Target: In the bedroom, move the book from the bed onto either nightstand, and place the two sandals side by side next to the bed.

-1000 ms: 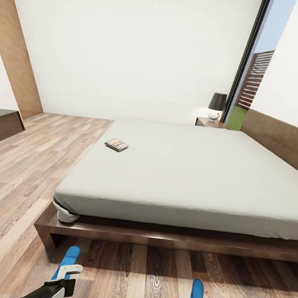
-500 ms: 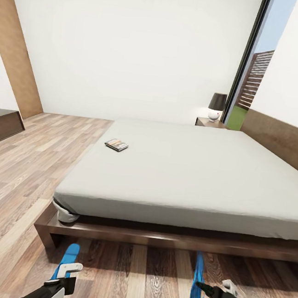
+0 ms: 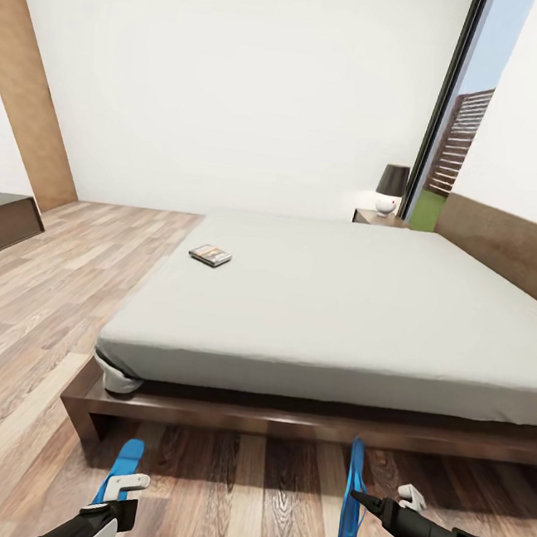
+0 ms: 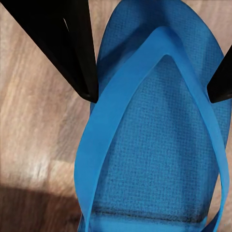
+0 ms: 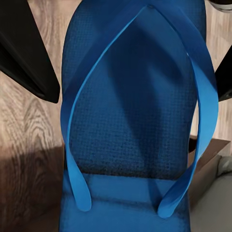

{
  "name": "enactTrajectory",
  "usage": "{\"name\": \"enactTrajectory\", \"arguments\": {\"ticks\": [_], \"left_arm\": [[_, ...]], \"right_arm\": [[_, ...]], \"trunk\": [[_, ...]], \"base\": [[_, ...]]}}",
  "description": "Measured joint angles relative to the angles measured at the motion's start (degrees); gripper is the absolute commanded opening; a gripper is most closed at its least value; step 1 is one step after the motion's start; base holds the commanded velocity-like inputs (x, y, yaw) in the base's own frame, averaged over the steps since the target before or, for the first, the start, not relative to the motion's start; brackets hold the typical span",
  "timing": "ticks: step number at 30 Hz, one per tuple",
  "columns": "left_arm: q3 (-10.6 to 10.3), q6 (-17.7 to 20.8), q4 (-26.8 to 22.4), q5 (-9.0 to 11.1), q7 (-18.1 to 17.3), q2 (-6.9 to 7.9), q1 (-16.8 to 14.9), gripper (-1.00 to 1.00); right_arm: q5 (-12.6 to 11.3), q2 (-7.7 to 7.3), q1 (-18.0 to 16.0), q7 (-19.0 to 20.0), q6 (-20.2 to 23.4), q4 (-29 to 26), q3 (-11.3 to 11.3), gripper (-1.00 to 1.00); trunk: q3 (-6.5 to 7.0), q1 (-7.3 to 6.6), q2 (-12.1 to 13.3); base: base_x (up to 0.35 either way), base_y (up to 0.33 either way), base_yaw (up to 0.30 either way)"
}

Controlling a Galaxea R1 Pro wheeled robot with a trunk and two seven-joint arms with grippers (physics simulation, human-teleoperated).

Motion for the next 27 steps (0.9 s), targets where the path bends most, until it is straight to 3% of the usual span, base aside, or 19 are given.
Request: {"name": "enactTrajectory", "arguments": {"ticks": [12, 20, 27], "left_arm": [[-0.21, -0.33, 0.06, -0.08, 0.01, 0.03, 0.0, -1.0], [-0.16, -0.28, 0.08, -0.11, 0.12, 0.03, -0.01, -1.0], [-0.12, -0.27, 0.09, -0.08, 0.22, 0.03, 0.0, -1.0]], "right_arm": [[0.11, 0.18, 0.0, -0.17, 0.0, 0.03, 0.01, -1.0], [-0.02, 0.18, -0.01, -0.17, 0.02, 0.03, -0.01, -1.0], [0.06, 0.18, 0.0, -0.17, 0.0, 0.01, 0.01, -1.0]], "trunk": [[-2.15, 2.64, -4.81], [-2.16, 2.64, -4.83], [-3.49, 3.79, -6.86]], "base": [[0.0, 0.0, 0.0], [0.0, 0.0, 0.0], [0.0, 0.0, 0.0]]}}
